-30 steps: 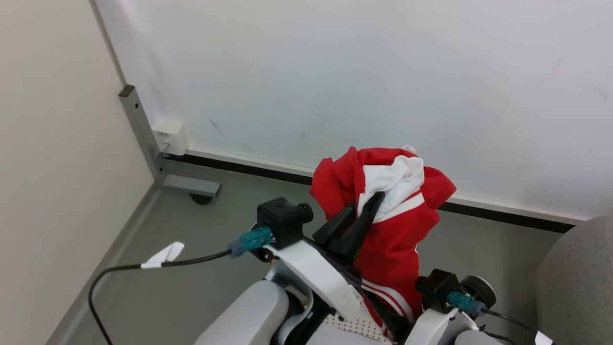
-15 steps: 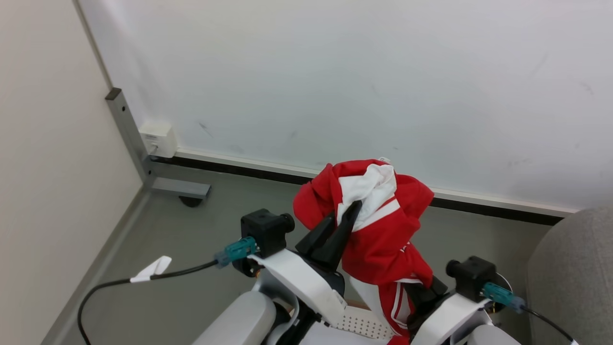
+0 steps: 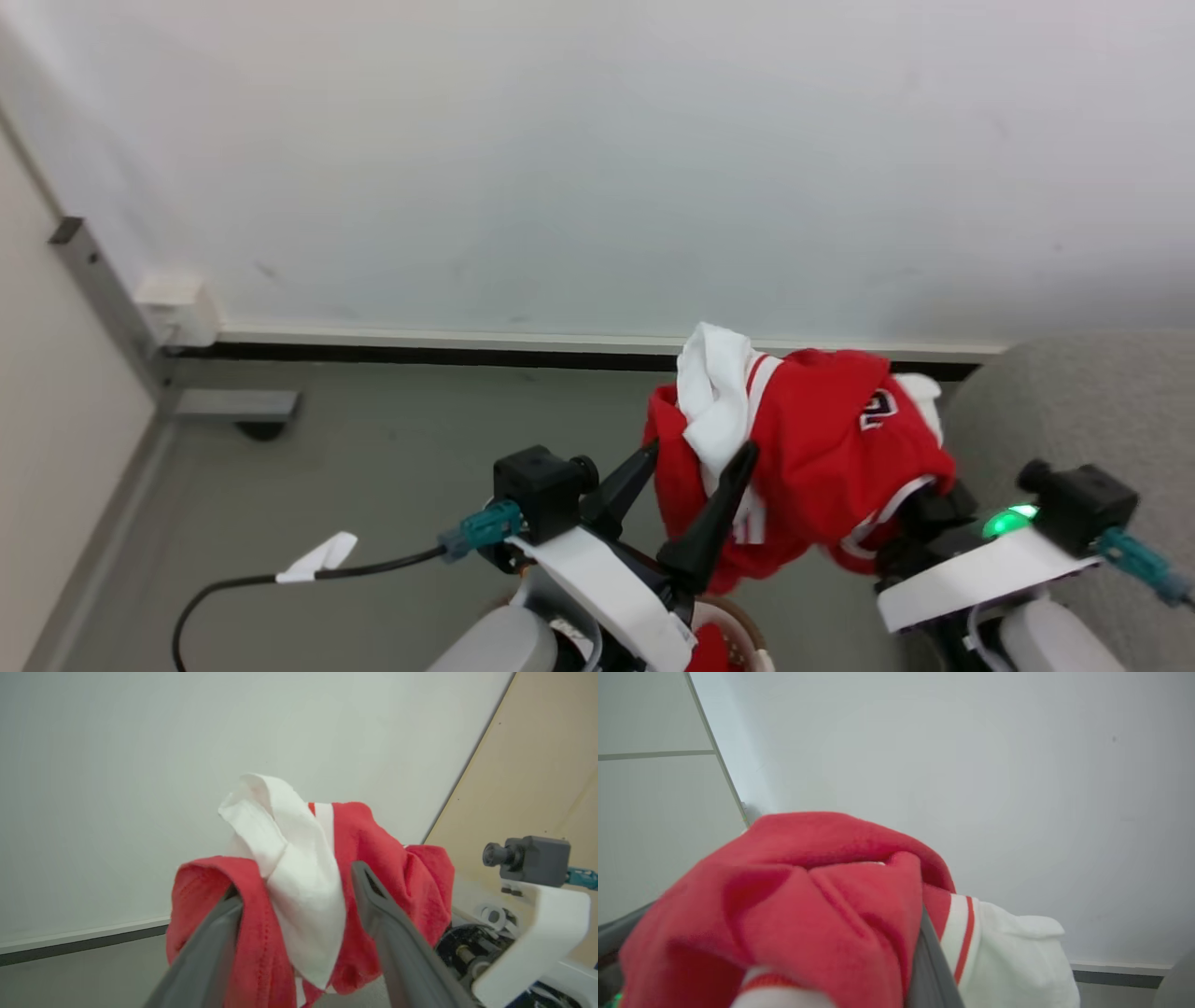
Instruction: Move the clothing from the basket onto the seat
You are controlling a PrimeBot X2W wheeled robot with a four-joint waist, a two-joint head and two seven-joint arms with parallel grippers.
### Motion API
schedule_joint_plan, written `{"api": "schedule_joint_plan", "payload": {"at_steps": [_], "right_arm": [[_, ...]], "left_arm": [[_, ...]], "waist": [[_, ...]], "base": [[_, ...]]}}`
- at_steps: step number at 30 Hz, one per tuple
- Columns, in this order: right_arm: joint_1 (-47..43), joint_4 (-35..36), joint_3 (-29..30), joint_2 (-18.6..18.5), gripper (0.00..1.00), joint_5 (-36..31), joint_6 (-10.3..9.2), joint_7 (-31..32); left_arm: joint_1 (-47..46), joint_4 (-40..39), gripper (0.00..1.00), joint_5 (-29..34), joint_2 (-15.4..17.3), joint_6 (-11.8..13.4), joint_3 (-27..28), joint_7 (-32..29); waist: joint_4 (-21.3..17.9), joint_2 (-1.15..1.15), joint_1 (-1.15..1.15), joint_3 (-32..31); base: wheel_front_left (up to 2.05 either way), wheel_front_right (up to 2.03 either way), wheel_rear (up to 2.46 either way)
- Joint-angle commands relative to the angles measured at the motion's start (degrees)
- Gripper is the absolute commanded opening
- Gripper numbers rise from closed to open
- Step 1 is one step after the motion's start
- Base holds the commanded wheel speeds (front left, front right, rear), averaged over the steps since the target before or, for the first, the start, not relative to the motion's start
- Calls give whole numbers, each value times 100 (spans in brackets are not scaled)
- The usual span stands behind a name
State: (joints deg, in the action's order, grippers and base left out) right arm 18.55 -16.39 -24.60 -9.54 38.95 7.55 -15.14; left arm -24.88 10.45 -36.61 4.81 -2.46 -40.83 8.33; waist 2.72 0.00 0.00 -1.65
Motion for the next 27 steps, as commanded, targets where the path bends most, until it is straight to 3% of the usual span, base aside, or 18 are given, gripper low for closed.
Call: {"api": "schedule_joint_plan", "payload": {"at_steps": [1,7,14,20,27], "right_arm": [[-114,129,198,-70,0,167,-12,0],[-170,547,719,-221,0,691,-11,0],[-337,887,1227,-435,0,803,-11,0],[-561,1040,1425,-499,0,783,-11,0],[-699,1146,1523,-497,0,820,-11,0]], "left_arm": [[83,-24,100,55,43,-29,-44,41],[115,-12,100,197,115,-46,-193,89],[121,51,100,351,211,-102,-368,202],[83,181,100,523,278,-140,-545,241],[12,332,100,646,286,-106,-628,322]], "waist": [[-408,0,0,42],[-1118,0,0,115],[-1837,0,0,228],[-2217,0,0,324],[-2382,0,0,391]], "base": [[0,0,0],[0,0,0],[0,0,0],[0,0,0],[0,0,0]]}}
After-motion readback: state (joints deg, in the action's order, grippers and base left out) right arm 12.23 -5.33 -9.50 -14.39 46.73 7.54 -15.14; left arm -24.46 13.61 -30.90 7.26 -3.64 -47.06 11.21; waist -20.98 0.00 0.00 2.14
